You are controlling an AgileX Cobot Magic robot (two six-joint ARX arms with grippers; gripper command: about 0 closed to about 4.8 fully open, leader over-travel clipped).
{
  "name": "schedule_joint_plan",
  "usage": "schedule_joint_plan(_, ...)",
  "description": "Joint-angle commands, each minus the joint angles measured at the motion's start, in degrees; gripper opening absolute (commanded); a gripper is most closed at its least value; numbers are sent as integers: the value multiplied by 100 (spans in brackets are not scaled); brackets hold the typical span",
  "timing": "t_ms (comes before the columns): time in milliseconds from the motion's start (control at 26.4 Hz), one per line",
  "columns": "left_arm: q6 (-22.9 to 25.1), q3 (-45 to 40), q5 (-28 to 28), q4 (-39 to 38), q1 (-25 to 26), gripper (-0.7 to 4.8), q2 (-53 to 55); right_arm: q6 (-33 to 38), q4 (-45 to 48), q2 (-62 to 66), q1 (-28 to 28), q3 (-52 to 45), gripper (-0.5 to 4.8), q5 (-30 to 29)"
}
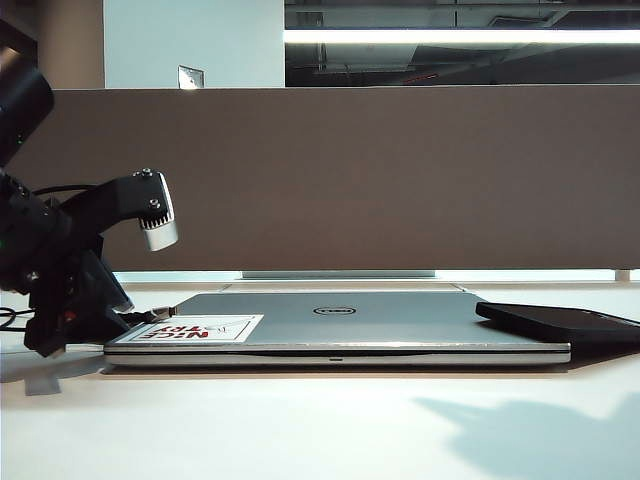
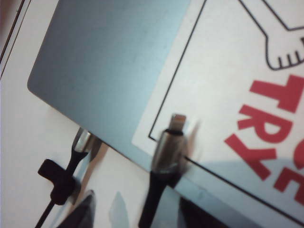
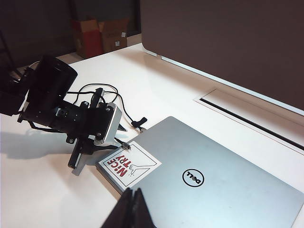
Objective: Pick up the charging cable and the phone, plug the charging cable into the charging port on the phone, and finally place them back on the table.
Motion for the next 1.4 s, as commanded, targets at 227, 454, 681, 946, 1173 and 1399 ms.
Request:
schedule_joint_plan(227, -20, 33, 20, 356, 4, 214, 326, 7, 144, -2, -7, 22, -5, -2)
schedule_joint_plan(454, -35, 33, 20, 343, 4, -16, 369, 4, 144, -2, -7, 24, -5, 2)
schedule_joint_plan(681, -490, 37, 20, 164, 2, -6, 308, 4, 144, -2, -7, 22, -5, 15)
schedule_joint_plan(946, -1322, 44, 20, -702, 2, -6, -385, 4, 317, 0, -9, 22, -5, 17)
schedule_joint_plan(1173, -2964, 44, 20, -1370, 2, -6, -1602, 7, 334, 2, -9, 22, -6, 44)
schedule_joint_plan(1399, -4492, 44, 20, -1528, 2, -6, -2293, 363, 330, 2, -11, 22, -5, 409)
